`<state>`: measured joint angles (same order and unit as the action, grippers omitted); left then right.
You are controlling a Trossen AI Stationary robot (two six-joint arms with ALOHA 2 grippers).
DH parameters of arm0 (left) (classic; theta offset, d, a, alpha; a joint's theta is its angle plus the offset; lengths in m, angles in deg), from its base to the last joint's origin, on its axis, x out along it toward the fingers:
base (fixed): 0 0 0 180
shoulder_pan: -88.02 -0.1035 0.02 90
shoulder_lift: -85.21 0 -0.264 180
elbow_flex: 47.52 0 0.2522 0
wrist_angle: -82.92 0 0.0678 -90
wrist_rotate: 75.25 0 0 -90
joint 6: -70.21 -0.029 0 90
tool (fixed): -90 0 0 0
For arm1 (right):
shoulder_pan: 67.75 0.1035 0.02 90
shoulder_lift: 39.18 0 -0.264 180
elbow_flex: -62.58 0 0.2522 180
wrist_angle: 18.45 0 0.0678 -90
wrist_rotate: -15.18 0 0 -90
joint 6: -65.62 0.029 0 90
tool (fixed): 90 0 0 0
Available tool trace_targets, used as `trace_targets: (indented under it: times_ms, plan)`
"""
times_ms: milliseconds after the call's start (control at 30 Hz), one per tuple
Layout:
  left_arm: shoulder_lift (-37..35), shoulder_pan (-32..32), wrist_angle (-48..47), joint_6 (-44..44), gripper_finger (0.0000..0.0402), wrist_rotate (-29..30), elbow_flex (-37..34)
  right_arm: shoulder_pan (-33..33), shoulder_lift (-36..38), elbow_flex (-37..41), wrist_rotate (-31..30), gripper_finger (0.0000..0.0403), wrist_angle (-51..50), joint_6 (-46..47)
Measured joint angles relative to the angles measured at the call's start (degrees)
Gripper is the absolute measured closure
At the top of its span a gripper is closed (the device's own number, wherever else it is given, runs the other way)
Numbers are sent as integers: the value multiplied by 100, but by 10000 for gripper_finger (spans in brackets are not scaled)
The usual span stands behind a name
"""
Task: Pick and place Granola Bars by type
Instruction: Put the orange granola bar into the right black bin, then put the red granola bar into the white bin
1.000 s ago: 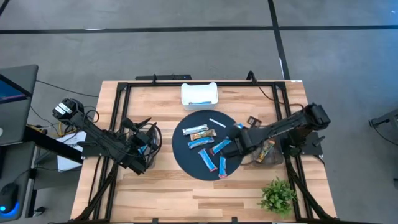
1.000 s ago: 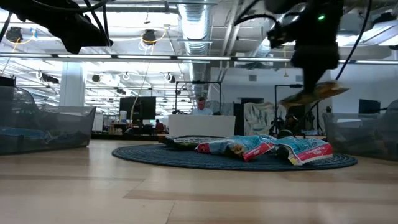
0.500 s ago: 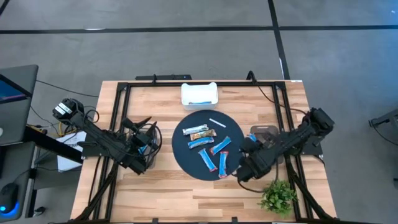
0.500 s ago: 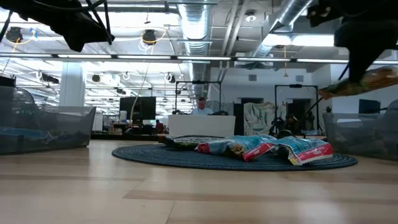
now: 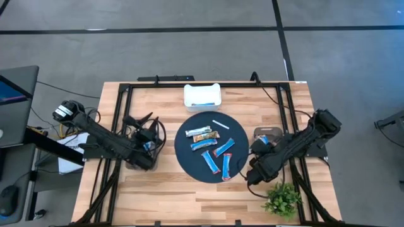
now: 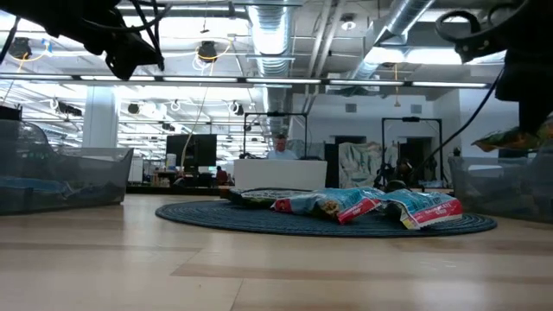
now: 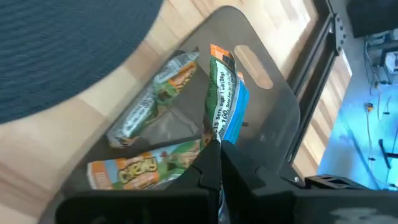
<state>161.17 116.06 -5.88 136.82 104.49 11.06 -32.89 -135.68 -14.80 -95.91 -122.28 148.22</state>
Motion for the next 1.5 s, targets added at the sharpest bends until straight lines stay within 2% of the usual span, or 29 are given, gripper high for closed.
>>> trace_targets:
  times_ms: [300, 467, 767, 867, 1000, 1100, 1333, 1500]
  plan:
    - [0, -203, 128, -24, 262, -213, 0, 6, 782, 597, -92, 403, 17, 693]
    - [0, -203, 171, -15, 262, -265, 0, 39, 965, 689, -119, 399, 75, 742]
    - [0, -203, 284, -116, 262, -394, 0, 37, 945, 689, -137, 324, 32, 686]
    - [0, -201, 305, -125, 262, -392, 0, 44, 943, 662, -340, 305, 36, 607]
    - [0, -201, 476, -180, 262, -403, 0, 181, 943, 446, -1558, 294, 54, 539]
    - [2, -201, 831, -676, 262, -586, 2, 325, 943, 248, -2711, 294, 139, 190]
    - [2, -201, 2489, -2715, 262, -827, 4, 542, 943, 121, -5081, 294, 789, -889]
    - [2, -201, 3925, -4278, 262, -842, 4, 442, 943, 119, -5906, 295, 977, -1400]
